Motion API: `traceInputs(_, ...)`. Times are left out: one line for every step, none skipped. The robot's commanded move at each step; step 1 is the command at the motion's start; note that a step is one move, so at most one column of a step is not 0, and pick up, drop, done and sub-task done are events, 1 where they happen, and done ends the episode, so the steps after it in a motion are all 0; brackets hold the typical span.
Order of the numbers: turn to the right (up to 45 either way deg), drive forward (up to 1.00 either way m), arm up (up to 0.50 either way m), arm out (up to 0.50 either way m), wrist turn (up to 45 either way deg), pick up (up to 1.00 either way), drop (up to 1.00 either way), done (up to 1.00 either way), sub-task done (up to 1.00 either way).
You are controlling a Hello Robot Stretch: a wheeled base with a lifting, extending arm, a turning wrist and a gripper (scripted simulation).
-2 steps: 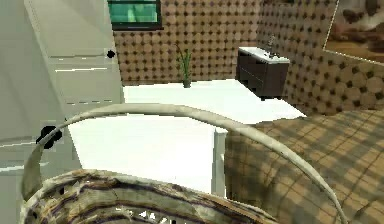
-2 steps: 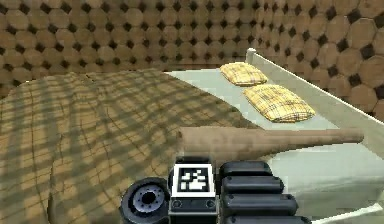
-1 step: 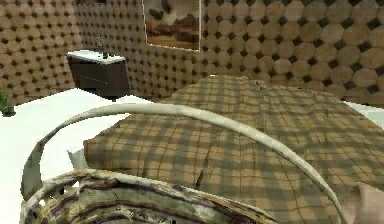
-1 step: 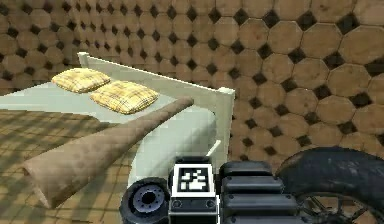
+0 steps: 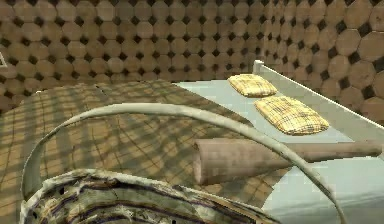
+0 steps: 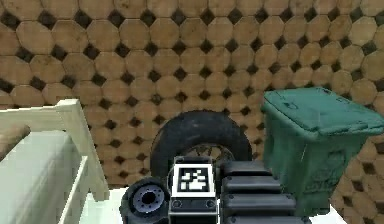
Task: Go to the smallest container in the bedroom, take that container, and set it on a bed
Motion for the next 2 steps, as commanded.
traceInputs(45.0, 0.00, 0.00, 0.00, 0.0, 0.00, 0.00, 0.00, 0.00)
traceInputs(18.0, 0.00, 0.00, 0.00, 0.0, 0.00, 0.00, 0.00, 0.00)
